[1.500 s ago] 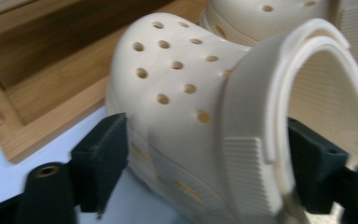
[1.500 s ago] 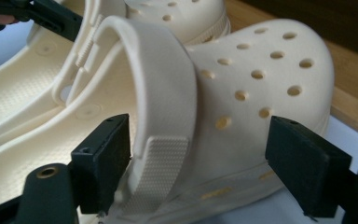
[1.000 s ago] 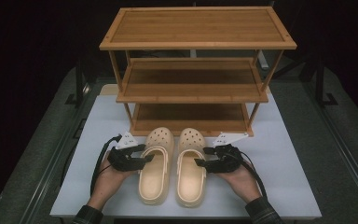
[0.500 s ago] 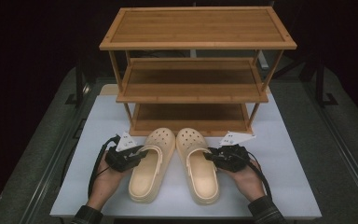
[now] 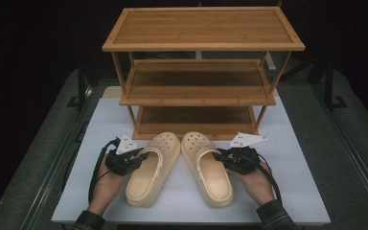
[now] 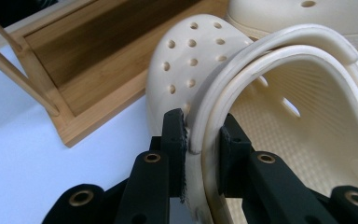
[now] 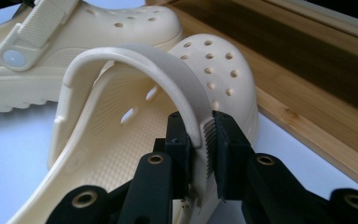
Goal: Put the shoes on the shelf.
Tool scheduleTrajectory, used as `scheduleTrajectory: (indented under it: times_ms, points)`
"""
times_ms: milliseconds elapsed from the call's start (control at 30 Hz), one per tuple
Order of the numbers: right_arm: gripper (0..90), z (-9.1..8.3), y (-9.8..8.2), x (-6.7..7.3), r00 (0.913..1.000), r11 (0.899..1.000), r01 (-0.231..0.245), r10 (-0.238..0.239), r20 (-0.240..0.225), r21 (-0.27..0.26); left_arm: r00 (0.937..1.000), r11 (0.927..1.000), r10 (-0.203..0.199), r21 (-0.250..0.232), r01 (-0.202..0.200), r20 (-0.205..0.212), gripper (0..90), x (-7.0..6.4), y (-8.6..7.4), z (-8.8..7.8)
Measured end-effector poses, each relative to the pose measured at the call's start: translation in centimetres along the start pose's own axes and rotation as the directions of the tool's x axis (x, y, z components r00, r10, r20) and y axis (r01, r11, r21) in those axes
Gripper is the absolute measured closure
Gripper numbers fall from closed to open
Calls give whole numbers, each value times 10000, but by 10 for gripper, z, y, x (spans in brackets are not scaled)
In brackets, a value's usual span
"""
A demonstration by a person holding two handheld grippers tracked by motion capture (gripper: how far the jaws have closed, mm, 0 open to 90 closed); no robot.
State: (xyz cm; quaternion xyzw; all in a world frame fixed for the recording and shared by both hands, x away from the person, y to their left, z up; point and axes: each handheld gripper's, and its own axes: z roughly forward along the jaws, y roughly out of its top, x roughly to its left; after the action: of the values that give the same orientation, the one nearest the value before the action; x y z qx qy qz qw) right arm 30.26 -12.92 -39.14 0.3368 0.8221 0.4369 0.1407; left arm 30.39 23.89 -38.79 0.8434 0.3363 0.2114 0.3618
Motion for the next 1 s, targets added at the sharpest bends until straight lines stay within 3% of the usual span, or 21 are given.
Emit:
scheduleTrajectory:
  times_ms: [467,667,700,1000]
  points:
    - [783,-15,6,-16,10000,9996,-64,66,67,-283,9999,9995,-150,-288,152,47,765,1,12,-5]
    - [781,-18,9,-32,9998,9986,-184,190,117,-493,9998,9989,-191,-424,192,21,765,5,24,1]
    - [781,-18,12,-40,9993,9979,-279,292,219,-591,9998,9987,-221,-459,221,8,764,7,27,3]
    - [781,-12,21,-62,9972,9970,-363,406,623,-689,9995,9975,-229,-676,214,-212,764,15,48,22]
